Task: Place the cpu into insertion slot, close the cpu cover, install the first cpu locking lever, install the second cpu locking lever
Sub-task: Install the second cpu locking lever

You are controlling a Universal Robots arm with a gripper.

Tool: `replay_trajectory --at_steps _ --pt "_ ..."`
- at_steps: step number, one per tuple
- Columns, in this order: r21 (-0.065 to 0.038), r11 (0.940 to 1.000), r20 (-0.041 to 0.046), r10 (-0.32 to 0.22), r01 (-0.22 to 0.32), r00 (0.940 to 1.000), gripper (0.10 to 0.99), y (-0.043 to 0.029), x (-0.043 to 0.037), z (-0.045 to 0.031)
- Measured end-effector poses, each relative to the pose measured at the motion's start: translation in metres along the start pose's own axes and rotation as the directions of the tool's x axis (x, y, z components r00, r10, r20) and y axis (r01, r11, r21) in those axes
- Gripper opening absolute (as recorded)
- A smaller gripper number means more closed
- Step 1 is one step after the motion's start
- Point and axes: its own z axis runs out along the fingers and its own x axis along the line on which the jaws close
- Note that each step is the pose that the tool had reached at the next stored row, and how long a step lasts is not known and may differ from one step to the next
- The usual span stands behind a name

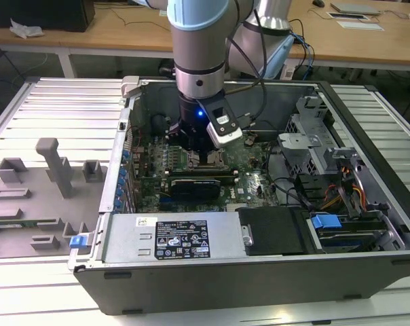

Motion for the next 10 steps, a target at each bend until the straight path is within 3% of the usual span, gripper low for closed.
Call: replay_trajectory --at_steps 8,10 --pt "-0.002 1.0 0.0003 0.0 0.0 1.0 0.106 -0.0006 0.0026 0.0028" --pt "-0.004 1.0 0.0052 0.0 0.0 1.0 0.106 -0.0011 0.0083 0.0033"
